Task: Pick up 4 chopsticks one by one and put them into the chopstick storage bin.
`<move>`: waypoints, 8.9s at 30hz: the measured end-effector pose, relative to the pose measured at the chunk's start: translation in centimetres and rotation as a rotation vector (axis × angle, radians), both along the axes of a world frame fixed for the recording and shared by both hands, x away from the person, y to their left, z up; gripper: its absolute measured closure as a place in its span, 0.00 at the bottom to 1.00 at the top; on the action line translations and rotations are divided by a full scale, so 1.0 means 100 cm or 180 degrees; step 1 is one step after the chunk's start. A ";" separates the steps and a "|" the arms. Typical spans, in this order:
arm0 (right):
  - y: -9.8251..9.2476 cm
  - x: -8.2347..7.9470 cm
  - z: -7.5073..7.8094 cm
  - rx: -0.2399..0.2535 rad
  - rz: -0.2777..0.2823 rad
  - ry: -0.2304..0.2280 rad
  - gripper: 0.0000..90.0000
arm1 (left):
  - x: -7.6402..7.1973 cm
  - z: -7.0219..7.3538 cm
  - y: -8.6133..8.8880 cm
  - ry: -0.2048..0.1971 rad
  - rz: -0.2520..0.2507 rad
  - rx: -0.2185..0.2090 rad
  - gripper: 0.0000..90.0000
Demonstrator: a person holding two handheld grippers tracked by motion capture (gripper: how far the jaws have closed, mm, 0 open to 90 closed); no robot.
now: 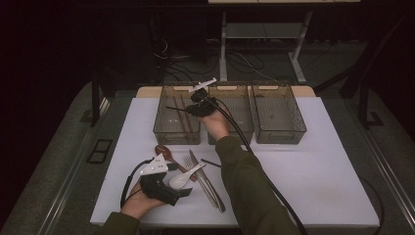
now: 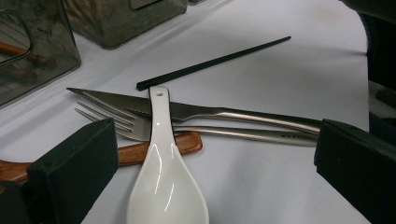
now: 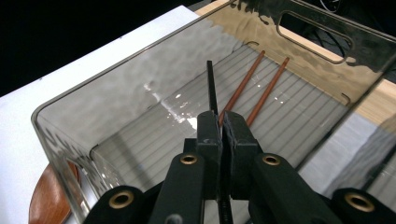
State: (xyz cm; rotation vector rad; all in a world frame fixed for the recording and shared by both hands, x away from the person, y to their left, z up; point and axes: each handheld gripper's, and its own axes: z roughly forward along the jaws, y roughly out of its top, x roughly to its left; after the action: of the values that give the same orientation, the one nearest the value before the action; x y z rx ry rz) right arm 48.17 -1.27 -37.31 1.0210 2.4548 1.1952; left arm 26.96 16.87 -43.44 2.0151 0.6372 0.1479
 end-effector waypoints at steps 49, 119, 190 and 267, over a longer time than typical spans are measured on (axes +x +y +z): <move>-0.097 -0.081 0.011 0.0332 0.0474 -0.0162 0.52 | -0.001 -0.002 -0.002 0.0024 -0.0020 -0.0001 0.00; -0.168 -0.161 -0.071 -0.0435 0.0904 0.0290 0.95 | -0.001 -0.002 -0.002 0.0020 -0.0049 0.0088 0.00; -0.175 -0.129 0.007 0.0276 0.0537 -0.0078 0.96 | -0.001 -0.003 -0.002 0.0013 -0.0036 0.0072 0.00; 0.018 0.007 0.005 -0.0101 -0.0074 0.0104 0.79 | 0.000 -0.002 -0.001 0.0027 -0.0094 0.0038 0.00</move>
State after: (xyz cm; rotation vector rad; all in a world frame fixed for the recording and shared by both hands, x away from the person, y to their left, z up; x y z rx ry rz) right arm 48.88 0.52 -36.77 1.0657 2.4714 1.1376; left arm 26.95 16.73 -43.65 2.0367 0.6129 0.1260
